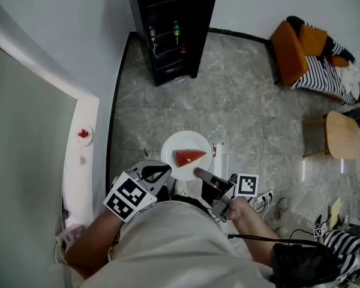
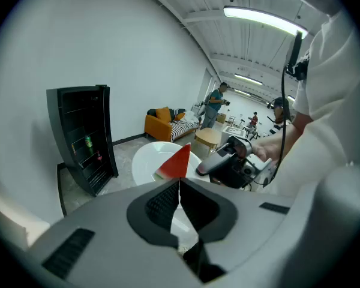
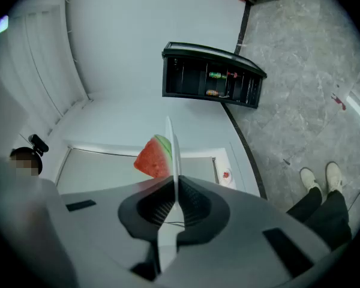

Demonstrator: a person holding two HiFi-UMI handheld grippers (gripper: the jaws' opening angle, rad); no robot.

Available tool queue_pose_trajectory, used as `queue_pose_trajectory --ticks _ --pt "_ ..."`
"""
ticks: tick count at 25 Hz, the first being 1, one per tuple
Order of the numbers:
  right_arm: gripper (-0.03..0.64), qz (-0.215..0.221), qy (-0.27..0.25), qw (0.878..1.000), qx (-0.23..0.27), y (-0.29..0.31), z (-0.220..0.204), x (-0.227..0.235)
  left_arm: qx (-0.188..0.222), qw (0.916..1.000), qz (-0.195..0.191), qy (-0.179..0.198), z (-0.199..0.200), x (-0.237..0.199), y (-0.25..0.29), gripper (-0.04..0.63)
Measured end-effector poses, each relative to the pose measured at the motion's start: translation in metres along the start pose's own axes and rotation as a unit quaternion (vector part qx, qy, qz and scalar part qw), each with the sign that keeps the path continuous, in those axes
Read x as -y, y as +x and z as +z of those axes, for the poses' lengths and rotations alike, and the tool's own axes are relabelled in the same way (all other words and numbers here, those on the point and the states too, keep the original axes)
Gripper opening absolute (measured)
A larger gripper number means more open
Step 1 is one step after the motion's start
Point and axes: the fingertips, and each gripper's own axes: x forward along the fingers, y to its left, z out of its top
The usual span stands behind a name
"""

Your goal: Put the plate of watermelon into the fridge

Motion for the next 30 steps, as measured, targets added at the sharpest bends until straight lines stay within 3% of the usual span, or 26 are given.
queue_pose_trajectory --ticks 7,15,18,22,27,30 --pt "0.023 -0.017 -0.015 1.000 -0.017 -0.010 0.009 0.010 0.009 0.9999 -0.014 -0.001 0.013 0.022 0.013 0.014" --pt "0.023 -0.025 -0.010 1.000 -0.001 0.010 0.050 0.022 0.010 0.9990 -0.044 0.003 0.027 0.006 0.031 0.014" --pt "0.023 -0.027 -0.011 1.000 0.011 0.037 0.084 0.022 0.004 0.9979 -0.063 0.013 0.039 -0.027 0.041 0.014" --pt "0.023 -0.038 -0.012 0.999 0.034 0.091 0.143 0.028 0.004 0.9957 -0.090 0.021 0.061 -0.102 0.055 0.014" --pt "0.023 -0.035 -0.017 0.997 0.064 0.116 0.162 0.015 -0.004 0.9931 -0.105 0.051 0.078 -0.125 0.046 0.014" --pt "0.023 -0.038 -0.018 0.996 0.085 0.152 0.199 0.014 -0.009 0.9907 -0.119 0.066 0.094 -0.169 0.045 0.014"
